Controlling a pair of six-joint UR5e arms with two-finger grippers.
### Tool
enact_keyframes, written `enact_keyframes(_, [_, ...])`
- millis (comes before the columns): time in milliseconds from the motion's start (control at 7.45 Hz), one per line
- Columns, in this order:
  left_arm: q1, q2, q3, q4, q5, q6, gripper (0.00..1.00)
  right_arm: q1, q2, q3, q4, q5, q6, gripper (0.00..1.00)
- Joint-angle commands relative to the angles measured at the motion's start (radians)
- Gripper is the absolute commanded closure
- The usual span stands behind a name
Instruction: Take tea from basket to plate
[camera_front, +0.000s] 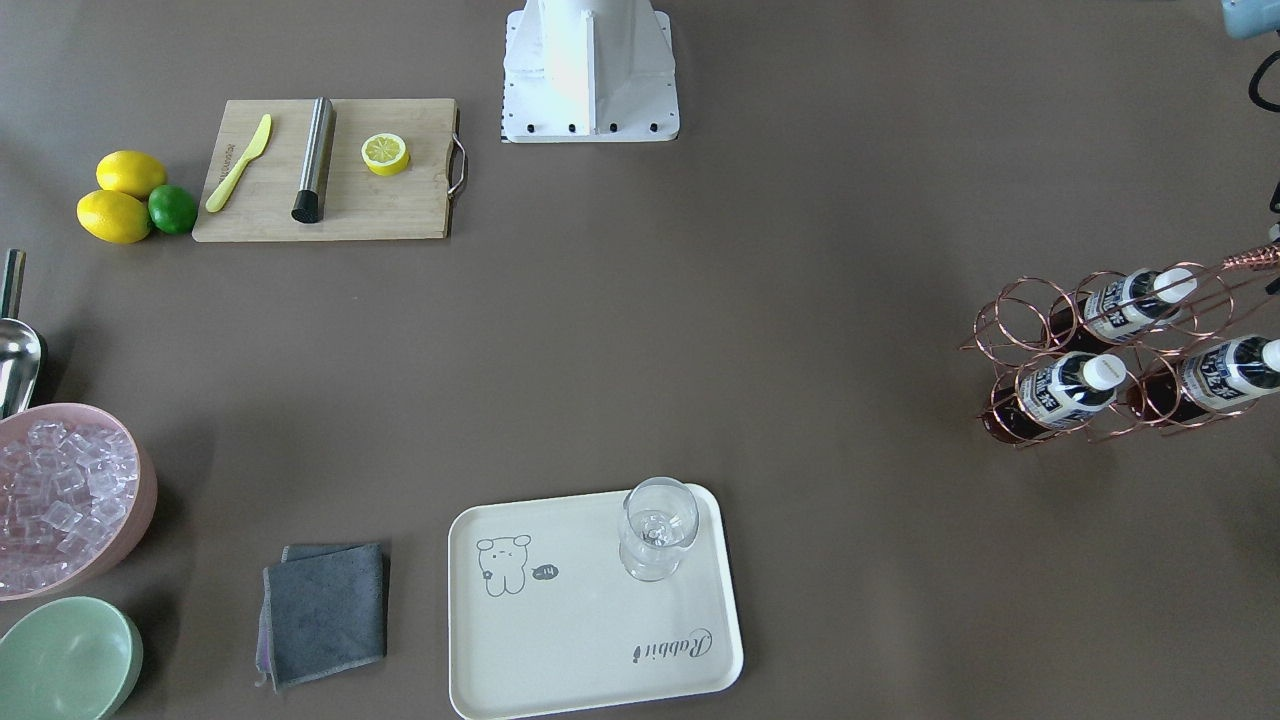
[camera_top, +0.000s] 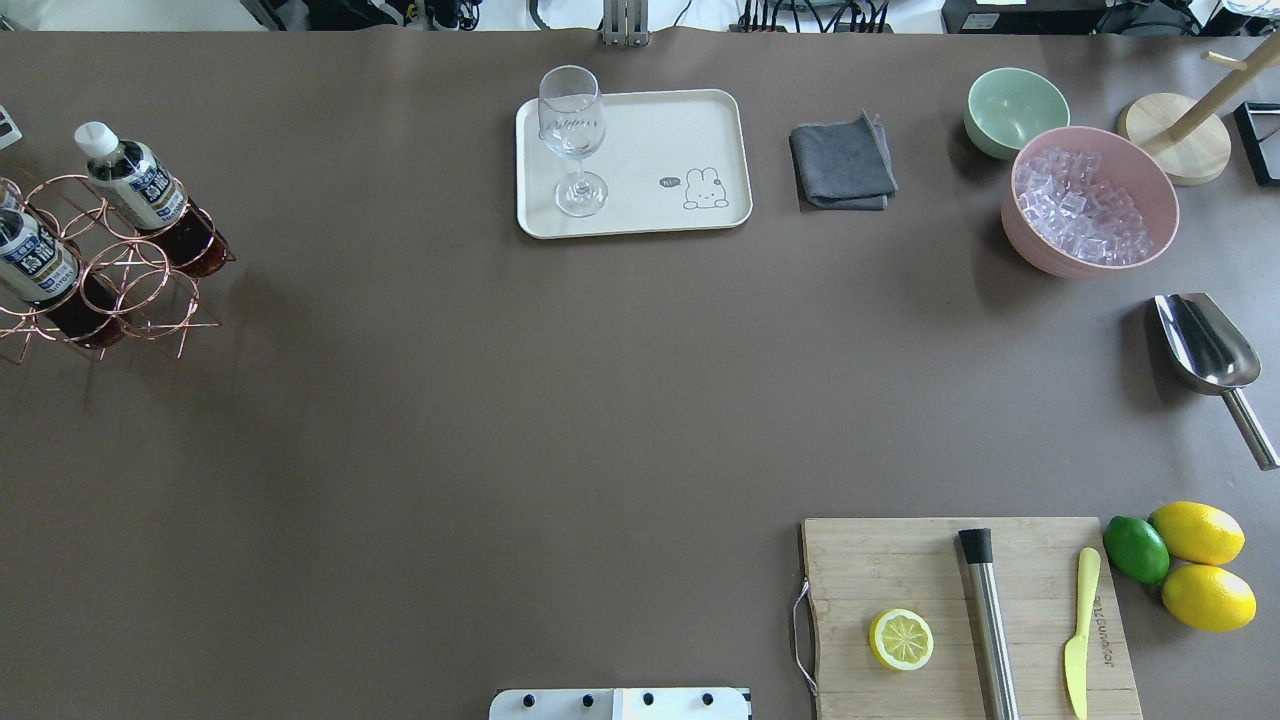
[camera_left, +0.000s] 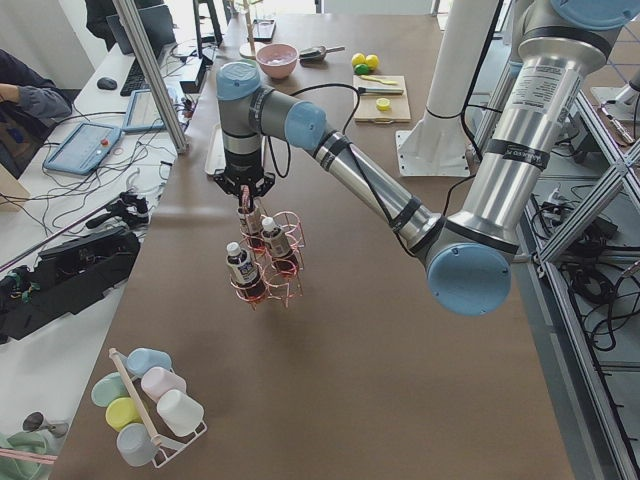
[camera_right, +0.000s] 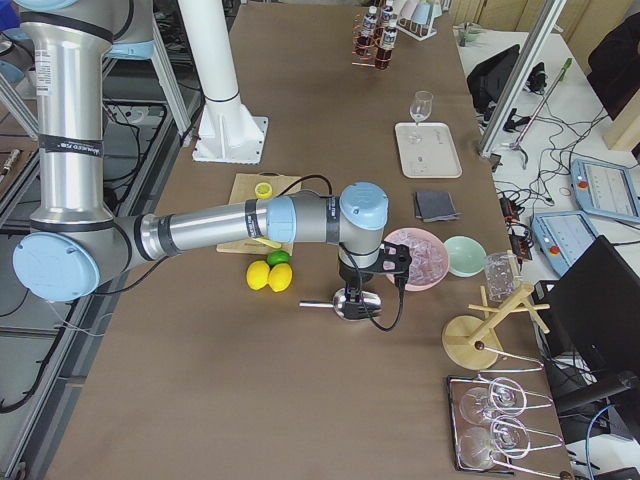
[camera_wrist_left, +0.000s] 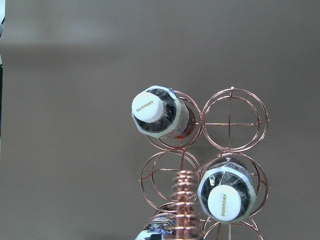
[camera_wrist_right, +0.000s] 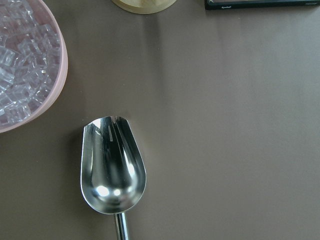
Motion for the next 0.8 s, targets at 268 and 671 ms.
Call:
enact_keyframes(268, [0.166, -0.094, -0.089, 0.000, 0.009, -0.285, 1.00, 0.003, -0.003, 0.003, 0.016, 0.065, 0.003, 0.00])
enact_keyframes(671, [0.300, -0.171, -0.161, 0.011, 0.102, -0.542, 1.00, 0.000, 0.014, 0.000, 0.170, 0.121, 0.009, 0.00])
